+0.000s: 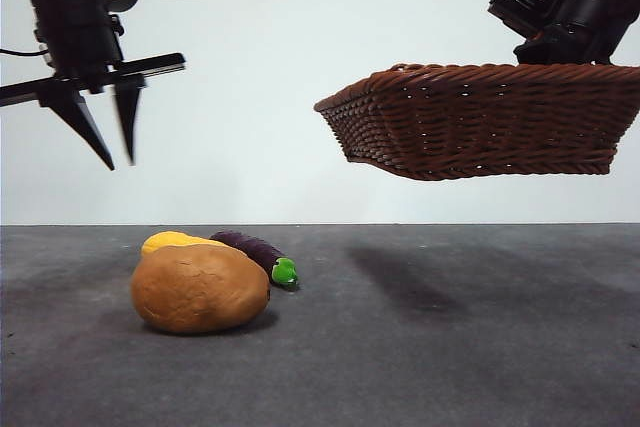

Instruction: Help me put the vegetables on the table into the basket

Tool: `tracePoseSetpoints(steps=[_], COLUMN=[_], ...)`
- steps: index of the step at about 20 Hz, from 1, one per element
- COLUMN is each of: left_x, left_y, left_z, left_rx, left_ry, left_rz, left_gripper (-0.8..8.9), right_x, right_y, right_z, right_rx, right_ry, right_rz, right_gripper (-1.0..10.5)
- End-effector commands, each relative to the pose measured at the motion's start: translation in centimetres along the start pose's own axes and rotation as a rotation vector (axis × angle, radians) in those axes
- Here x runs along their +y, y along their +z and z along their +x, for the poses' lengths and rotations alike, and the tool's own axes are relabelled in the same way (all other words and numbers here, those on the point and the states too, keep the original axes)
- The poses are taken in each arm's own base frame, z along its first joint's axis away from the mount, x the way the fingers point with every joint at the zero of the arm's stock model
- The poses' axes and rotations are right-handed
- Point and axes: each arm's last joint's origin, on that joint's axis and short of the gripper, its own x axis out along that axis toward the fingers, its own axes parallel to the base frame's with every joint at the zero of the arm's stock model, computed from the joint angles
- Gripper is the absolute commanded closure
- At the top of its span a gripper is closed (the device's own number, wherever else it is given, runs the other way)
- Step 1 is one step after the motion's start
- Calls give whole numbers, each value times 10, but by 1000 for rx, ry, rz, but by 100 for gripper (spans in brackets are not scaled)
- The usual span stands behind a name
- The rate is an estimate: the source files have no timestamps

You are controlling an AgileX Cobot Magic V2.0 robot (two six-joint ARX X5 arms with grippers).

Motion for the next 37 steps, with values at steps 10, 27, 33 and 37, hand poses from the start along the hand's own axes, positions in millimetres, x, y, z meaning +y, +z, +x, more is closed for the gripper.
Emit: tracePoseSetpoints(steps=[10,27,33,37], left_x=[-27,-19,-18,-27], left_y=[-2,-3,-3,-9], left_z=[62,106,107,109], left_rx=[-35,30,20,32], left_ry=[72,177,201,183], left_rz=[-368,-336,-308,-331], left_gripper=[424,377,380,477], right_x=[5,5,5,5], right_y=[3,3,2,2], right_z=[-3,-3,-3,-3], right_rx=[-40,-39,-37,-38], right_ry=[10,10,10,10], right_rz=[-74,-76,-76,-76], right_gripper=[959,959,959,959])
